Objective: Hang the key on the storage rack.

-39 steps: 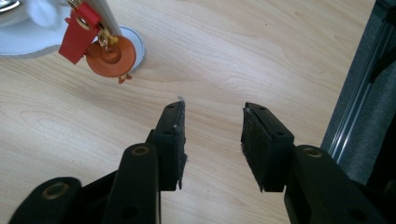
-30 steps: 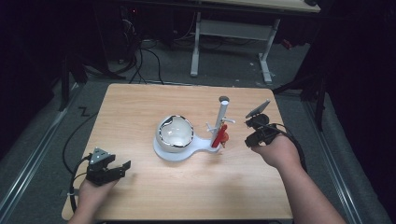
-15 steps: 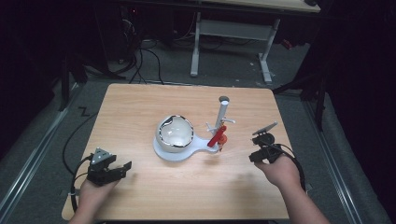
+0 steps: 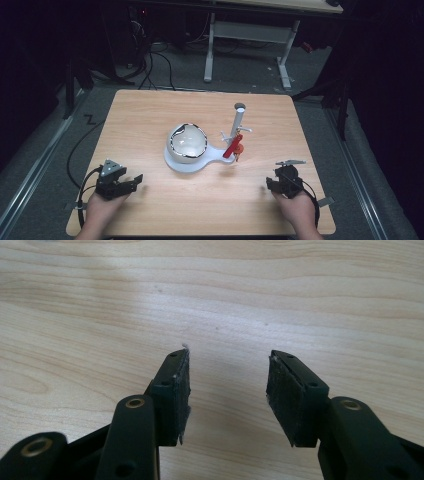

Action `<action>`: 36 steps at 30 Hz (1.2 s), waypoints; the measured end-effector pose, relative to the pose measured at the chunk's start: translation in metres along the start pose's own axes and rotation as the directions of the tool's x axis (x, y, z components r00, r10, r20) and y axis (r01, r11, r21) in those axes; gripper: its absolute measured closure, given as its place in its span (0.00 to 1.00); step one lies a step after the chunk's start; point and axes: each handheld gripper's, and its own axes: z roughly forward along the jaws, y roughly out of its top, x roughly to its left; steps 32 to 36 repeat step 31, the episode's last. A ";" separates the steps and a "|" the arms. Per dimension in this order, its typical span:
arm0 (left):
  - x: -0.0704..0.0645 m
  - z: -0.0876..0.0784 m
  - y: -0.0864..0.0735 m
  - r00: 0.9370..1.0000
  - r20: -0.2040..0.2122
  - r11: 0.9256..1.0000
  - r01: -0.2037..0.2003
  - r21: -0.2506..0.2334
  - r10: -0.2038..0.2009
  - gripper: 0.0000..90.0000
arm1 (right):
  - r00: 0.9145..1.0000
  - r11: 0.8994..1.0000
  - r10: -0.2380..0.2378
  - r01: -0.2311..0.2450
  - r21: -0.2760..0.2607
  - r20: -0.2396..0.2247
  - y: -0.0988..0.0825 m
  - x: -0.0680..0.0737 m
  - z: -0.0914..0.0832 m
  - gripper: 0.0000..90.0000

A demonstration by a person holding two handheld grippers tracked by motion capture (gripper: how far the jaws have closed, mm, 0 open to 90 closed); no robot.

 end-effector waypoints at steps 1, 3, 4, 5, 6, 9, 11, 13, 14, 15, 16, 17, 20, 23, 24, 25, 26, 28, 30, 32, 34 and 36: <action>0.000 0.000 0.000 1.000 0.003 1.000 -0.002 0.002 0.002 0.32 | 1.000 1.000 0.002 -0.002 -0.014 -0.011 -0.004 0.001 0.002 0.56; -0.001 0.000 0.000 1.000 0.005 1.000 0.002 0.000 -0.002 0.33 | 1.000 1.000 0.001 -0.002 -0.031 -0.011 -0.007 0.002 0.003 0.56; -0.002 0.000 0.000 1.000 0.010 1.000 0.008 0.000 -0.008 0.33 | 1.000 0.997 -0.003 0.001 -0.076 -0.020 -0.016 0.005 0.006 0.55; -0.002 0.000 0.000 1.000 0.010 1.000 0.008 0.000 -0.008 0.33 | 1.000 0.997 -0.003 0.001 -0.076 -0.020 -0.016 0.005 0.006 0.55; -0.002 -0.001 0.001 1.000 0.011 1.000 0.008 -0.001 -0.008 0.33 | 1.000 0.996 -0.013 0.012 -0.087 -0.019 -0.019 0.005 0.008 0.55; -0.002 -0.002 0.004 1.000 0.019 1.000 0.006 -0.013 -0.006 0.33 | 0.998 0.990 -0.056 0.052 -0.130 -0.025 -0.018 0.006 0.006 0.51; 0.000 -0.003 0.006 1.000 0.021 1.000 0.009 -0.022 -0.009 0.33 | 0.998 0.987 -0.059 0.055 -0.152 -0.026 -0.018 0.006 0.006 0.51; 0.001 -0.002 0.005 1.000 0.019 1.000 0.021 -0.019 -0.020 0.34 | 0.997 0.984 -0.060 0.052 -0.170 -0.042 -0.020 0.005 0.009 0.47; 0.002 -0.002 0.004 1.000 0.010 1.000 0.022 -0.009 -0.022 0.34 | 0.996 0.984 -0.075 0.066 -0.166 -0.050 -0.021 0.005 0.012 0.45; 0.002 -0.002 0.004 1.000 0.010 1.000 0.022 -0.009 -0.022 0.34 | 0.996 0.984 -0.075 0.066 -0.166 -0.050 -0.021 0.005 0.012 0.45; 0.002 -0.003 0.003 1.000 0.009 1.000 0.028 -0.009 -0.028 0.34 | 0.995 0.986 -0.081 0.071 -0.154 -0.059 -0.023 0.006 0.016 0.45; 0.002 -0.003 0.003 1.000 0.009 1.000 0.028 -0.009 -0.028 0.34 | 0.995 0.986 -0.081 0.071 -0.154 -0.059 -0.023 0.006 0.016 0.45; 0.001 -0.003 0.002 0.999 0.005 0.999 0.031 -0.008 -0.031 0.34 | 0.995 0.986 -0.081 0.070 -0.152 -0.061 -0.024 0.006 0.019 0.44; 0.000 -0.003 0.002 1.000 0.003 1.000 0.027 -0.003 -0.027 0.34 | 0.995 0.984 -0.079 0.068 -0.164 -0.060 -0.024 0.006 0.019 0.43; 0.001 -0.002 0.001 1.000 0.006 1.000 0.026 0.000 -0.026 0.34 | 0.996 0.984 -0.075 0.064 -0.166 -0.058 -0.023 0.005 0.020 0.43; 0.001 -0.002 0.001 1.000 0.006 1.000 0.026 0.000 -0.026 0.34 | 0.996 0.984 -0.071 0.061 -0.165 -0.059 -0.023 0.005 0.020 0.43; 0.001 -0.002 0.001 1.000 0.007 1.000 0.025 0.001 -0.025 0.34 | 0.996 0.984 -0.071 0.061 -0.165 -0.059 -0.023 0.005 0.020 0.43; 0.002 -0.001 0.001 1.000 0.012 1.000 0.027 0.002 -0.027 0.34 | 0.996 0.985 -0.067 0.056 -0.165 -0.058 -0.023 0.004 0.019 0.43; 0.002 -0.001 0.002 1.000 0.014 1.000 0.027 -0.001 -0.027 0.34 | 0.997 0.984 -0.060 0.050 -0.169 -0.054 -0.024 0.003 0.019 0.43; 0.002 0.000 0.003 1.000 0.018 1.000 0.026 -0.004 -0.026 0.34 | 0.997 0.983 -0.054 0.044 -0.178 -0.049 -0.026 0.002 0.017 0.43; 0.002 0.000 0.003 1.000 0.018 1.000 0.026 -0.004 -0.026 0.34 | 0.997 0.983 -0.054 0.044 -0.178 -0.049 -0.026 0.002 0.017 0.43; 0.002 0.000 0.003 1.000 0.018 1.000 0.026 -0.004 -0.026 0.34 | 0.997 0.983 -0.054 0.044 -0.178 -0.049 -0.026 0.002 0.017 0.43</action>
